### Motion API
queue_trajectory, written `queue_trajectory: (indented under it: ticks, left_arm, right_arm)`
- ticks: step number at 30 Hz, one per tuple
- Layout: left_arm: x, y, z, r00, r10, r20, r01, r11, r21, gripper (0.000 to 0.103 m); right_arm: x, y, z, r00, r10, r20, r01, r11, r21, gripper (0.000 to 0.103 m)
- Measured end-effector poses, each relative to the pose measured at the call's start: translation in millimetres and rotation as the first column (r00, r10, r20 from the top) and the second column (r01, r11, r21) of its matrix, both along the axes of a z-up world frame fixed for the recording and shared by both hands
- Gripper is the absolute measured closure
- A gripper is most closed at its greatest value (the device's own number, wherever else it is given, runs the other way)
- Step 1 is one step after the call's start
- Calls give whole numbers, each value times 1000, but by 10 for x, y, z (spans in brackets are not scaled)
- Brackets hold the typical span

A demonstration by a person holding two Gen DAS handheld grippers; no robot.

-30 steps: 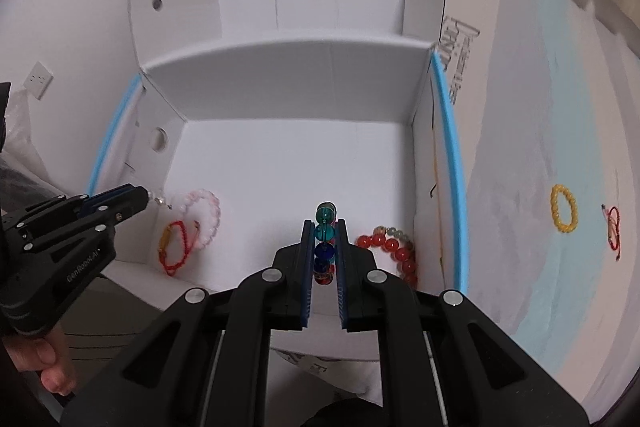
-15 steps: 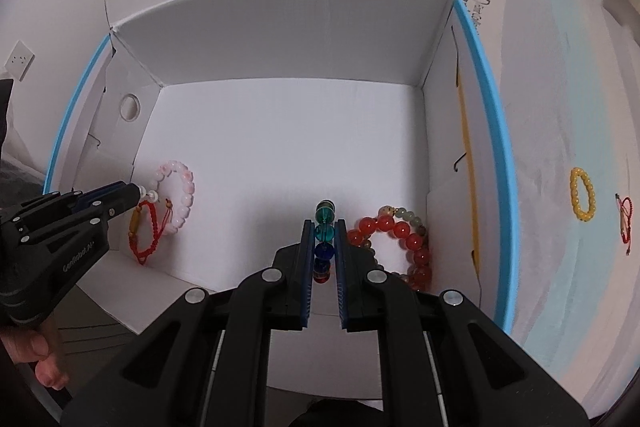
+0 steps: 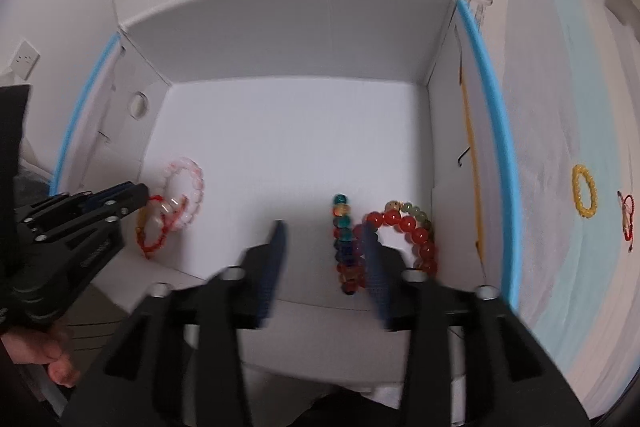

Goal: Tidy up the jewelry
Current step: 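Carry the pearls and multicolour bracelet into the white box and open both tools, then withdraw both tools from the box back over the bed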

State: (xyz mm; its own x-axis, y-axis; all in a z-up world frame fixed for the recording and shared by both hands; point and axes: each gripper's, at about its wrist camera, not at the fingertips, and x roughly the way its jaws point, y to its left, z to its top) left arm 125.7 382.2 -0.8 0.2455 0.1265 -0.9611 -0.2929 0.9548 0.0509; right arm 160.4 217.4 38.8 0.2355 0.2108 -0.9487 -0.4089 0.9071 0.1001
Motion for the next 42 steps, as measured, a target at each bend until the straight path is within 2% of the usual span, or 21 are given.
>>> queue_trajectory:
  ticks: [1, 5, 6, 7, 10, 11, 16, 18, 22, 29, 35, 42]
  left_arm:
    - [1, -8, 33, 1000, 3, 11, -3, 1000, 7, 72]
    - [-1, -94, 186, 999, 7, 54, -9, 1000, 27, 53]
    - [-5, -124, 225, 998, 6, 65, -8, 999, 34, 42]
    - [-6, -169, 289, 996, 2, 88, -6, 999, 41, 37]
    - [-3, -268, 412, 993, -2, 114, -3, 999, 49, 32]
    - [-1, -316, 462, 992, -6, 126, 0, 999, 51, 27]
    - [7, -612, 681, 984, -36, 177, 26, 998, 62, 17]
    - [26, -705, 765, 981, -47, 191, 35, 997, 64, 11]
    - [89, -1020, 890, 970, -90, 224, 80, 995, 55, 6]
    - [317, -1661, 951, 959, -155, 237, 152, 988, 28, 6]
    - [603, -2353, 892, 941, -246, 231, 250, 968, 11, 6]
    - [1012, -3125, 604, 921, -336, 197, 346, 938, -16, 6]
  right_arm:
    - [-21, -6, 83, 1000, 4, 21, -4, 1000, 10, 55]
    - [-48, -75, 381, 996, 4, 92, -6, 1000, 17, 36]
    - [-48, -102, 435, 995, 1, 104, -2, 1000, 17, 29]
    - [-45, -135, 490, 993, -6, 118, 4, 1000, 18, 27]
    - [-31, -289, 651, 989, -29, 148, 25, 999, 29, 21]
    - [-24, -352, 697, 987, -39, 155, 35, 999, 31, 19]
    - [0, -681, 838, 982, -77, 175, 71, 997, 42, 16]
    - [11, -846, 897, 978, -96, 186, 88, 995, 52, 12]
    - [41, -1191, 1000, 970, -131, 205, 120, 991, 67, 9]
    - [105, -1890, 1108, 948, -214, 236, 205, 977, 60, 8]
    - [221, -2659, 1090, 922, -291, 256, 289, 956, 45, 8]
    - [462, -3470, 832, 897, -379, 225, 384, 923, 25, 8]
